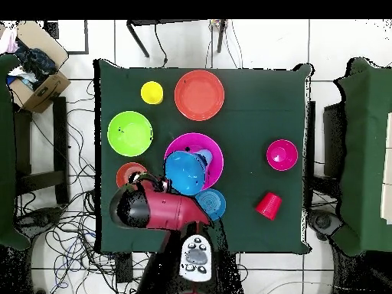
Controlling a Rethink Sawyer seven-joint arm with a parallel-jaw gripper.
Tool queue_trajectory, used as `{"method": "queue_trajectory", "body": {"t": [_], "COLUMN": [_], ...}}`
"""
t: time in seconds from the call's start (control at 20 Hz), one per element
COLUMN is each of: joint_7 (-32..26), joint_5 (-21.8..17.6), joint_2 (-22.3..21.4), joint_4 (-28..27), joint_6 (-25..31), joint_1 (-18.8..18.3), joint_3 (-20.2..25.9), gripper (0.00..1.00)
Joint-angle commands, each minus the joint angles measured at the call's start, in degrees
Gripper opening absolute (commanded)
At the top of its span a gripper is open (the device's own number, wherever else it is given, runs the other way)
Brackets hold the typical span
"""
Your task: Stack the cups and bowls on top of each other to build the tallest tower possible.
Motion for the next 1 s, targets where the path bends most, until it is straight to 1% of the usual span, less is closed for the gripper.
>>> {"method": "queue_trajectory", "body": {"t": [0.05,0.15,0.25,0.35,0.55,0.75,1.0], "joint_7": [6.3,6.1,6.5,7.9,10.0,10.3,10.4], "joint_5": [-5.3,-6.2,-6.5,-6.2,-4.0,-2.1,-1.0], "joint_2": [10.9,12.7,12.8,12.7,11.3,10.0,8.4], "joint_4": [-0.3,-1.1,-0.9,-0.1,0.9,0.8,0.7], "joint_6": [-8.9,-11.0,-11.6,-12.1,-10.5,-7.6,-5.5], "joint_1": [-3.1,-4.1,-4.6,-5.9,-5.3,-4.1,-2.8], "joint_3": [6.5,7.1,7.8,10.2,11.8,11.3,10.2], "gripper": [1.00,1.00,1.00,1.00,1.00,1.00,1.00]}}
